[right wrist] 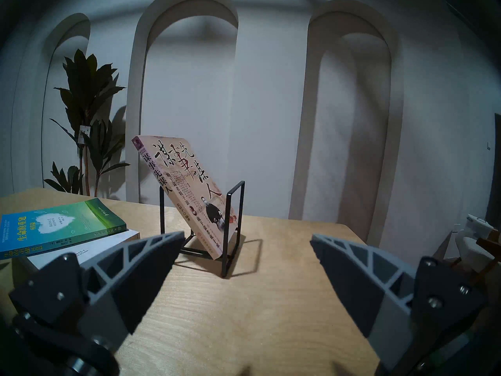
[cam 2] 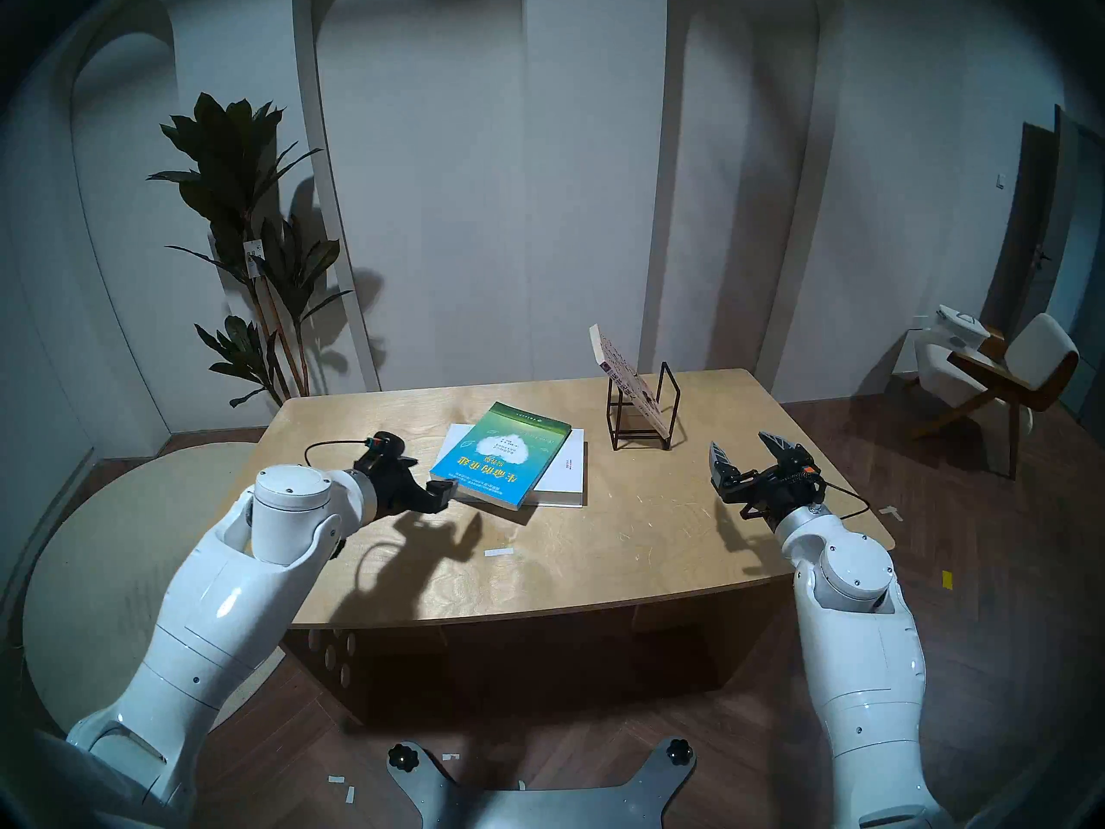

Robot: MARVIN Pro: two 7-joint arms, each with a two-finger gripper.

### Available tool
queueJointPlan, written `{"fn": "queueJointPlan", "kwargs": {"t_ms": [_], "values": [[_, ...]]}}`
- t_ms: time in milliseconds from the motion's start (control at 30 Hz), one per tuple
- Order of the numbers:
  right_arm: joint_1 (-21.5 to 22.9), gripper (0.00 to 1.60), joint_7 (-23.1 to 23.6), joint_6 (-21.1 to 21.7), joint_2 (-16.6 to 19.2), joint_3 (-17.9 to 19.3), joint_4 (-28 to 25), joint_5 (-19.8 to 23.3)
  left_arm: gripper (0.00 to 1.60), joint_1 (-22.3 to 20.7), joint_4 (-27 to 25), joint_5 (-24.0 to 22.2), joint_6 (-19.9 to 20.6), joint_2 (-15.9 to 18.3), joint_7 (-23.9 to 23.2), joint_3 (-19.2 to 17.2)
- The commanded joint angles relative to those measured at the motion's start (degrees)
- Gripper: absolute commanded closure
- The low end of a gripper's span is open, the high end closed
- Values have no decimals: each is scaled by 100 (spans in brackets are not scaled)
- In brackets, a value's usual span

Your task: Stack the books into one stack

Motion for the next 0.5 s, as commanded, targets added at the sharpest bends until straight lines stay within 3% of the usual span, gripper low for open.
{"fn": "queueJointPlan", "kwargs": {"t_ms": [0,200,333,433,467], "values": [[55,0,8,-22,-24,-39,-116,6,0,185,-660,659,-672,183,684,-113],[173,0,-125,66,35,-327,-101,-338,0,392,-1049,1255,-1208,46,1321,-15],[297,0,-208,24,90,-611,-181,-700,0,394,-1041,1616,-1522,-87,1684,94],[498,0,-449,17,159,-910,-159,-1242,0,409,-846,1913,-1953,-221,2232,224],[556,0,-446,31,165,-948,-131,-1278,0,383,-818,1976,-1922,-212,2139,213]]}}
